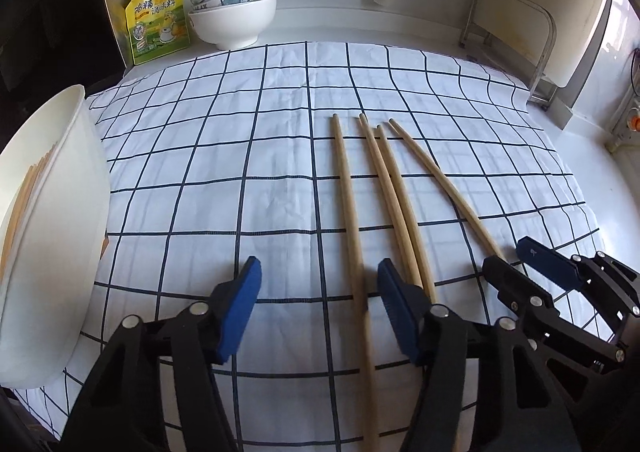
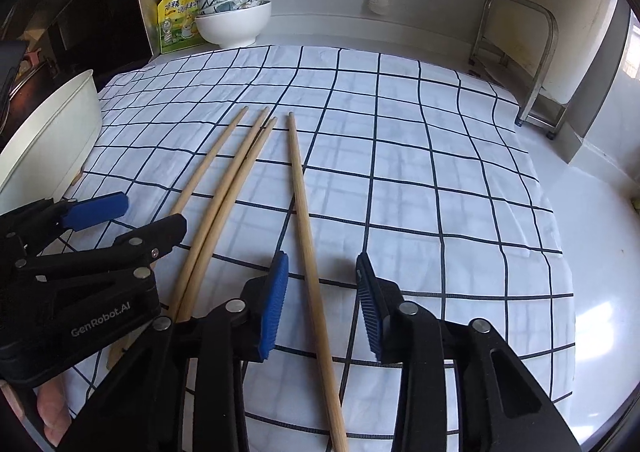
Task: Organize utensils
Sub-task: 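Lower both open tools onto single chopsticks at the row's edge, then close both tools on a chopstick each and carry them over the basin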
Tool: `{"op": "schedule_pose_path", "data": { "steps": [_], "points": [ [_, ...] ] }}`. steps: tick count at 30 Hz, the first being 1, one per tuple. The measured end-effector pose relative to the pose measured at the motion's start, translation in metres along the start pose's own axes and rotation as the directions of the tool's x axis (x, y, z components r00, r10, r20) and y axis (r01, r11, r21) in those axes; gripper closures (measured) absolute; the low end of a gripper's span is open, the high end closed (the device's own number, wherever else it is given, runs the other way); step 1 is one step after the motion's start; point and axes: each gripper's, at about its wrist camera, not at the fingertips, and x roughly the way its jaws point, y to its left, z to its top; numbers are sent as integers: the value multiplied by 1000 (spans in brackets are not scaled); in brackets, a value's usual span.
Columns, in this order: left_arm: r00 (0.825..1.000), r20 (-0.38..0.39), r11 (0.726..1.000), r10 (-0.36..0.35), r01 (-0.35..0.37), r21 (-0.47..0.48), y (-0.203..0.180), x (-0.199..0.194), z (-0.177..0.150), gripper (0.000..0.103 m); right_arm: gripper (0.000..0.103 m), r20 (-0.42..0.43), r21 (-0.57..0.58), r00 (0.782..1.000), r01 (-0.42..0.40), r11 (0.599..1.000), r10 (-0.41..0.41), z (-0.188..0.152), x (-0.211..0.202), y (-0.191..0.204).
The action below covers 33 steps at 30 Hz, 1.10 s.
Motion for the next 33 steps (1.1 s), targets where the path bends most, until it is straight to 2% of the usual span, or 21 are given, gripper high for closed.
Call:
{"op": "schedule_pose_path", "data": {
  "steps": [1,2,3,5,9,14,20,26,33],
  "points": [
    [1000,1,1000,-1,1,5,0,0,0,59,81,0,-7,1000,-2,1000,2,0,0,2],
    [1000,2,1000,-3,3,10,-1,-1,0,67,90,1,-12,1000,-1,1000,1,0,0,3],
    [1000,2,1000,-8,8,11,-1,-2,0,81,95,1,-16,1000,0,1000,0,0,0,4],
    [999,-6,999,-35,35,12,-1,-4,-1,96,97,1,-13,1000,-3,1000,3,-1,-1,4],
    [997,-14,997,-80,80,7,1,-9,-8,96,97,-1,36,999,-42,998,42,0,-3,-3],
    [993,18,993,-115,115,-9,13,-33,-8,96,97,30,96,996,-88,991,85,5,-18,-4],
    [987,108,991,-117,123,-49,46,-75,1,96,97,94,125,985,-156,980,145,19,-46,16],
    [976,209,991,-57,81,-107,105,-116,13,96,97,159,80,965,-221,972,207,49,-66,62],
    [965,256,973,56,5,-231,196,-138,7,96,97,167,-17,940,-300,954,298,85,-65,141]
  ]
}}
